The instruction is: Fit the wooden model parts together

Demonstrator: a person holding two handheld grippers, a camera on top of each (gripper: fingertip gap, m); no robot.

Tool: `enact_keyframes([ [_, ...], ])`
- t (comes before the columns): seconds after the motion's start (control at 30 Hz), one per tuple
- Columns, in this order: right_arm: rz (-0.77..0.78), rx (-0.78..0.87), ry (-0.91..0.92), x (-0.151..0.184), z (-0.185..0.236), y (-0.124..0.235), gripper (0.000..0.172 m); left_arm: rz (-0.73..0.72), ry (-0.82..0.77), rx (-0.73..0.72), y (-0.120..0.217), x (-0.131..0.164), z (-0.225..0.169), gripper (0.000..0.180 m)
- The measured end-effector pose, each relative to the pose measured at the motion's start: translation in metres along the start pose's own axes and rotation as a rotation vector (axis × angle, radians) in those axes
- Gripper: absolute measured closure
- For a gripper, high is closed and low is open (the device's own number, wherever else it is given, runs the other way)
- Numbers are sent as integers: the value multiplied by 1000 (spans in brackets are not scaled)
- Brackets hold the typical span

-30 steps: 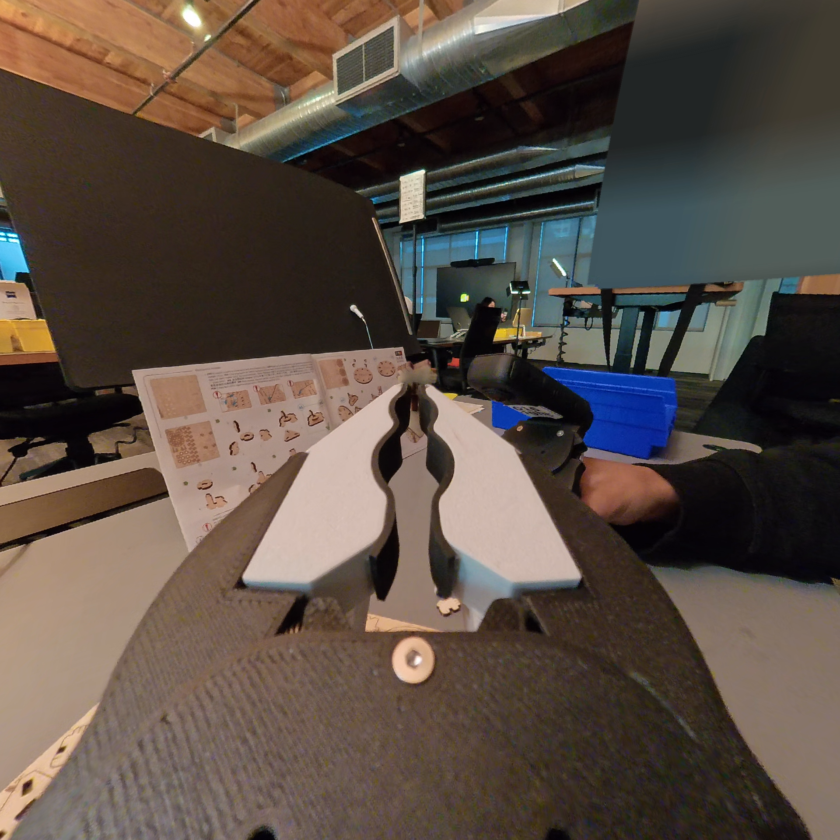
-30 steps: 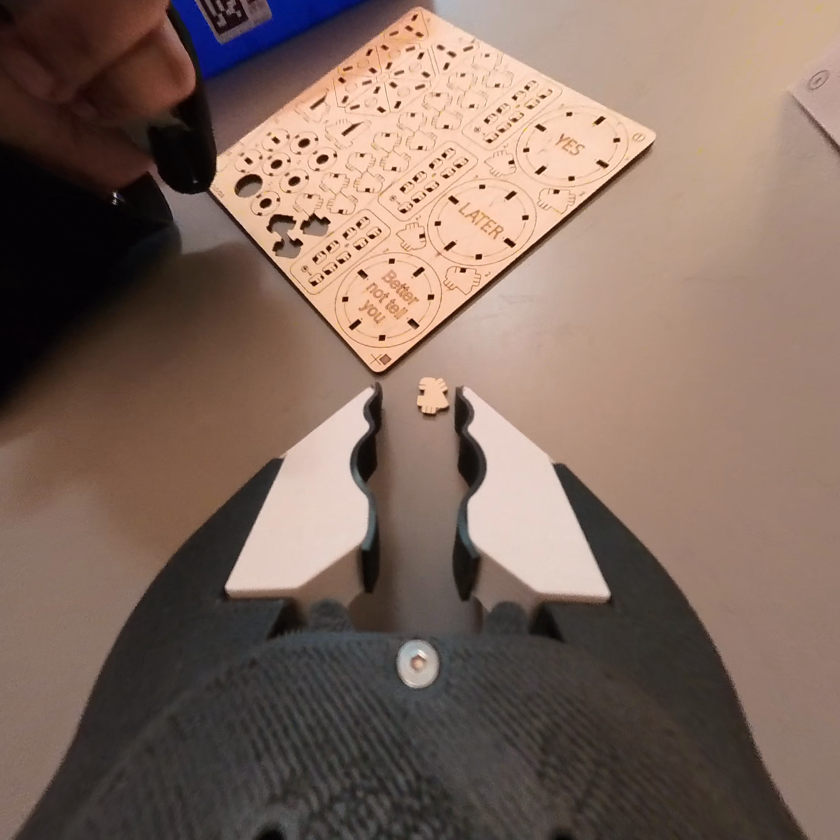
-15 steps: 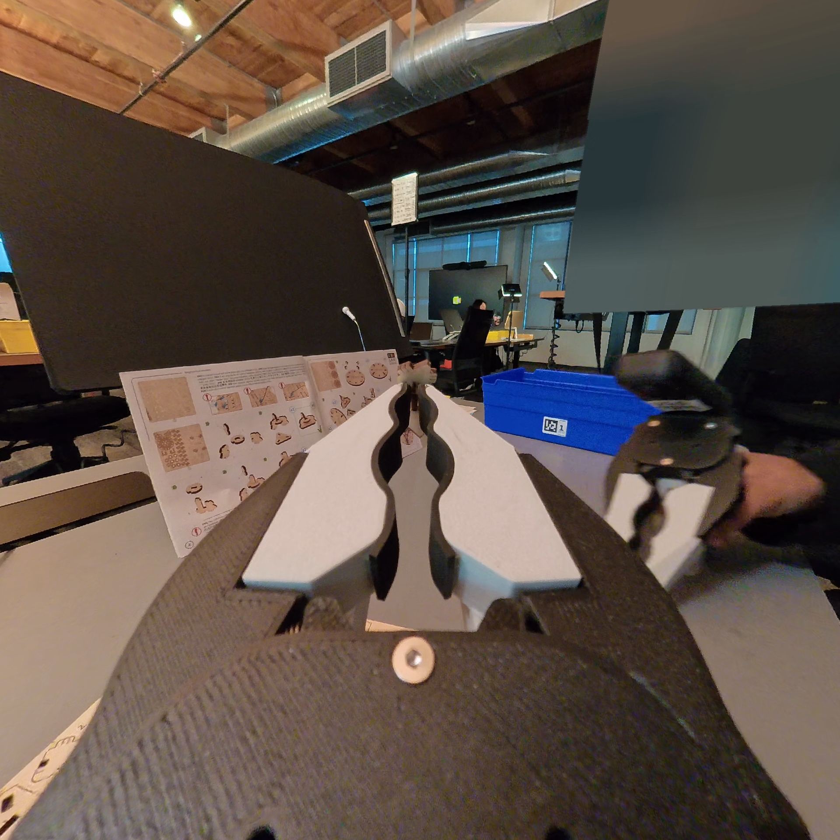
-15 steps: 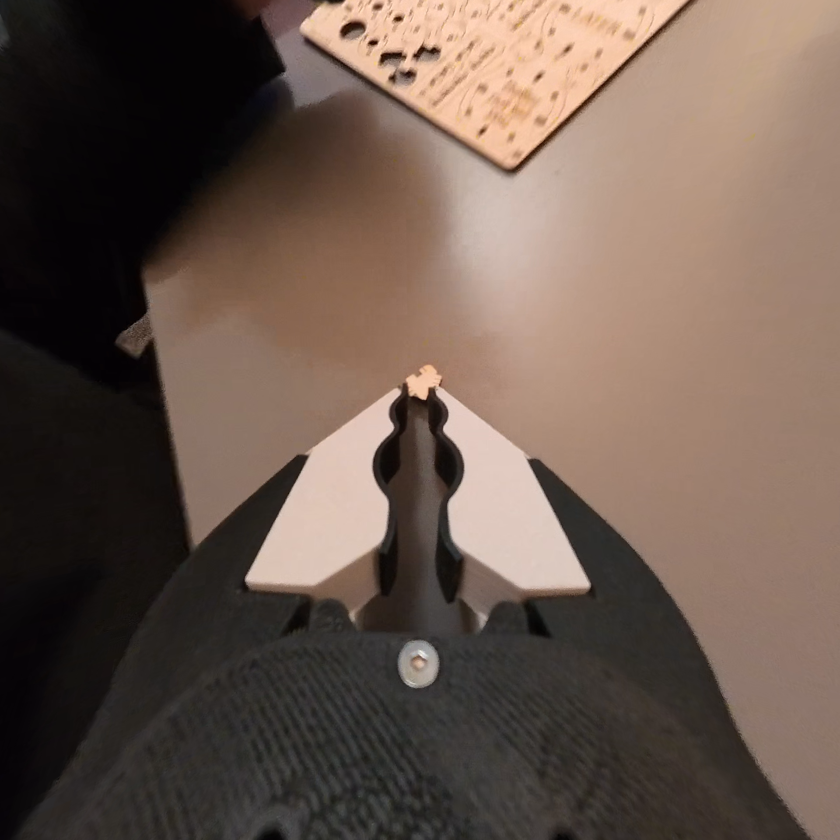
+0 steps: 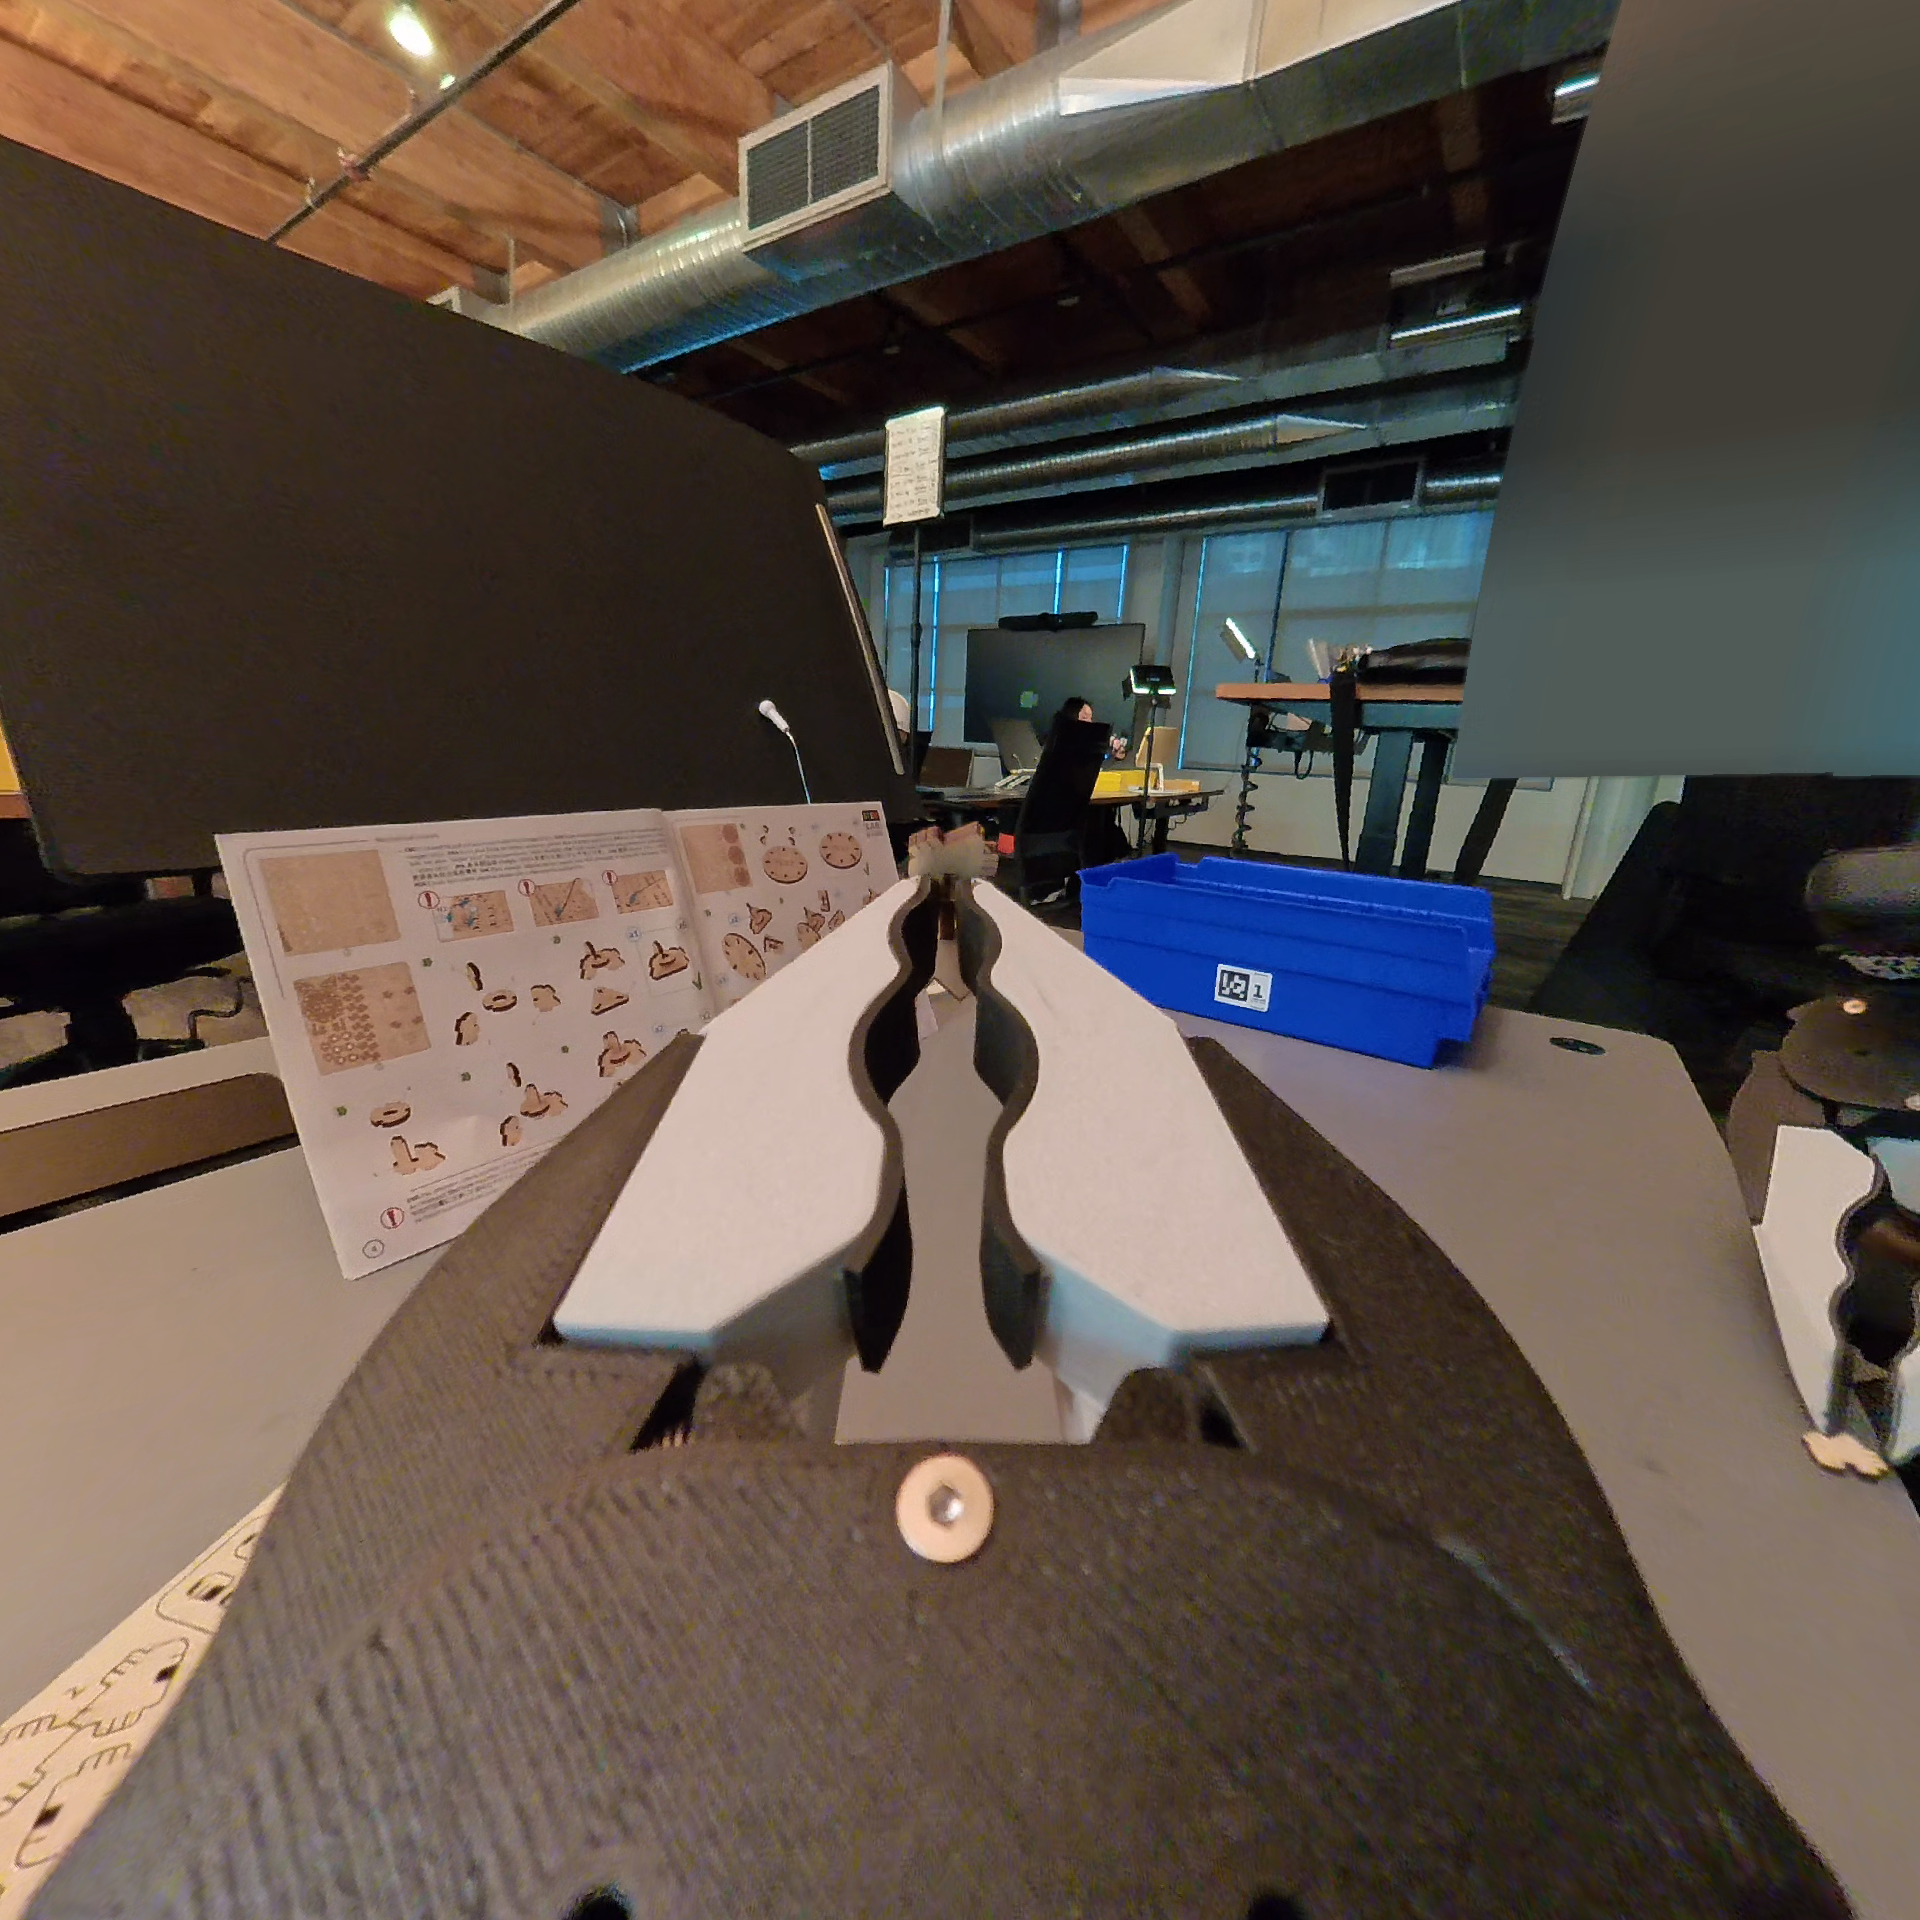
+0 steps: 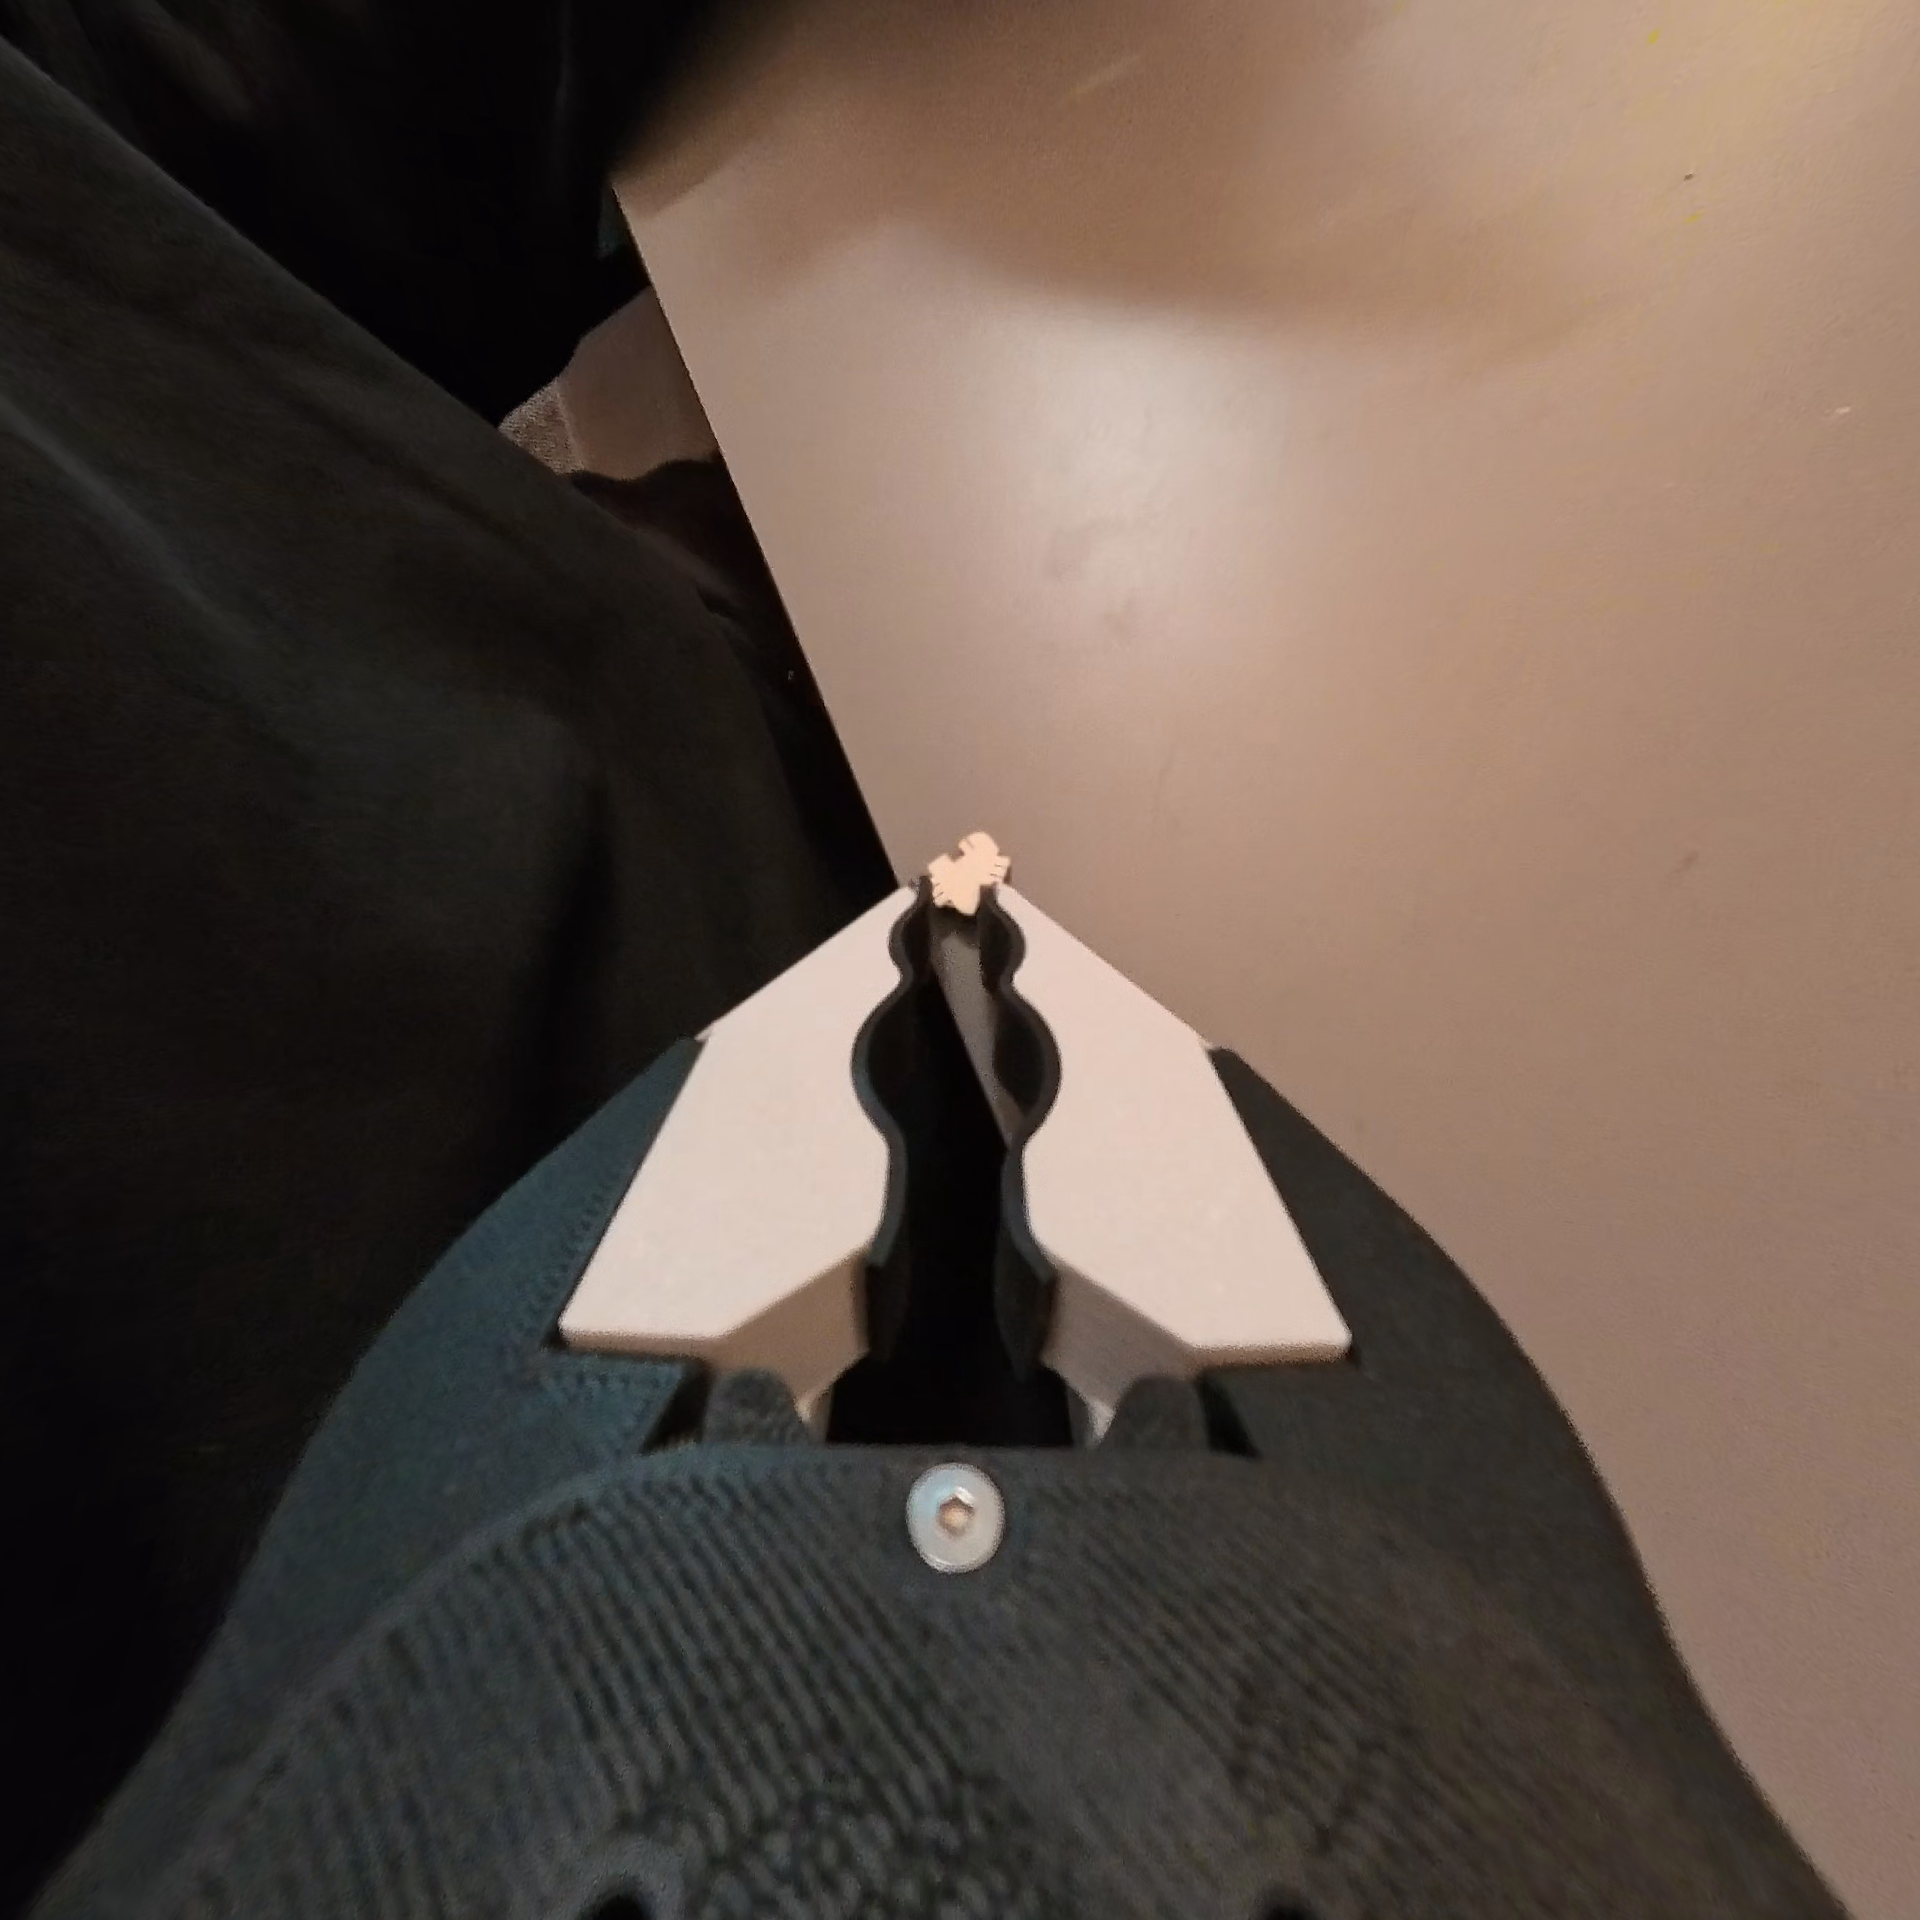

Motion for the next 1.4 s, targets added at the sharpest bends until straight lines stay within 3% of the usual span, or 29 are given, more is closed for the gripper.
enact_keyframes([
  [0.2,-26,34,83,1,2,4,139,17,-1,10,-2,3,-1,180],
  [0.4,-57,47,240,2,4,-4,129,20,1,11,-2,4,0,180],
  [0.63,-71,70,315,0,1,-6,143,29,-3,17,-3,5,-2,180],
  [0.73,-71,26,327,1,5,-6,156,32,-6,18,-3,6,-2,180],
  [0.97,-106,17,313,-6,4,2,157,30,-1,24,-3,6,-3,180],
  [1.13,-156,188,388,-39,-27,20,157,62,9,123,-11,12,-22,180],
  [1.3,-311,332,533,-125,-63,40,157,35,97,309,-23,11,-57,180],
  [1.4,-407,300,537,-176,-77,41,157,37,180,357,-30,13,-64,180],
])
Point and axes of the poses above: each gripper's, where its closed fingertips meet, y back along the fingers, x out of its underside, z = x × y across the jaws, the point moved 1 cm from there along y, back along the fingers, and after that the axes turned 4 degrees about z, right-handed, at the moved point
